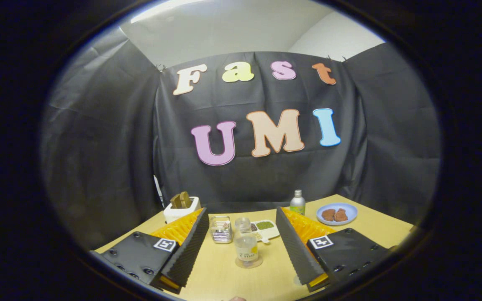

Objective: Take the bottle from table, then pour the juice into the cup, finally place the bottle on the coaster

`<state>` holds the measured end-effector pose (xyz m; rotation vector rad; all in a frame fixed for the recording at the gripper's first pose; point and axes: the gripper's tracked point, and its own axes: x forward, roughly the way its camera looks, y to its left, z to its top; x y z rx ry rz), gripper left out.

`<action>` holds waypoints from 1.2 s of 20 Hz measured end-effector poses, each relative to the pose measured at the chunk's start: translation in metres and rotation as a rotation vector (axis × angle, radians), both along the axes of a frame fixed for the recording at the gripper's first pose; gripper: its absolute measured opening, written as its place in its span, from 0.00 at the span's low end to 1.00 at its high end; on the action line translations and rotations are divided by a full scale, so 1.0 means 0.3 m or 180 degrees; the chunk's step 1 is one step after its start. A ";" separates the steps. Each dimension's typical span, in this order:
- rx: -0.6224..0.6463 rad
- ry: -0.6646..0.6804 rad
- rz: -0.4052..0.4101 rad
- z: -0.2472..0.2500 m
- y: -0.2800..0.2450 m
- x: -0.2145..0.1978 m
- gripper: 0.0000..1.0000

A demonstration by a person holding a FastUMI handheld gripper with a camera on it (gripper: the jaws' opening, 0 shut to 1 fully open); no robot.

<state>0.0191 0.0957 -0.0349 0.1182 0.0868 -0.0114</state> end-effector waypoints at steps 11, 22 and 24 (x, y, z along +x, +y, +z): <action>-0.0037 -0.0109 0.0142 0.067 0.061 -0.034 0.99; -0.0044 -0.0163 0.0181 0.092 0.095 -0.083 0.99; -0.0036 -0.0171 0.0185 0.098 0.098 -0.095 0.99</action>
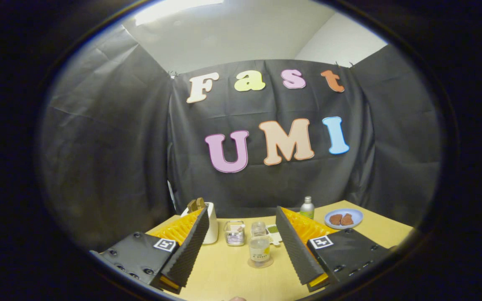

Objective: Take the bottle from table, then pour the juice into the cup, finally place the bottle on the coaster

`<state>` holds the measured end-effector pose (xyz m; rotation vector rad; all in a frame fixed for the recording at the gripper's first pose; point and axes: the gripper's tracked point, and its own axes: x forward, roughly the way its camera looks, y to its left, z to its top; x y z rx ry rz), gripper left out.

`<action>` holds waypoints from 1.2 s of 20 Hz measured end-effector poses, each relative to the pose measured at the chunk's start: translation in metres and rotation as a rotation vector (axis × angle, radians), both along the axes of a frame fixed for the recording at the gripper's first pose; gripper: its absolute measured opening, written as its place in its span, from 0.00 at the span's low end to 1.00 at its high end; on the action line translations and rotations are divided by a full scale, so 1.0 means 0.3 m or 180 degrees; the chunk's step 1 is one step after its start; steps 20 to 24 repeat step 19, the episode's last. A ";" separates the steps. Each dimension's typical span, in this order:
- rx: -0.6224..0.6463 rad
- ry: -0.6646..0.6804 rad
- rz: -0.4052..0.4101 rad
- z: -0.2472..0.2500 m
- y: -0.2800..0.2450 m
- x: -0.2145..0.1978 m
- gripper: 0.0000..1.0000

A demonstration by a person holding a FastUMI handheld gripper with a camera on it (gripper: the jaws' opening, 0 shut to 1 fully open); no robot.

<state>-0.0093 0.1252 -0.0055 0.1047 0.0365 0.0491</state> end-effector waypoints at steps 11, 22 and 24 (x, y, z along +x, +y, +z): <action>-0.0063 -0.0069 0.0046 0.030 0.013 -0.020 0.99; -0.0048 -0.0058 0.0046 0.031 0.019 -0.020 0.99; -0.0048 -0.0058 0.0046 0.031 0.019 -0.020 0.99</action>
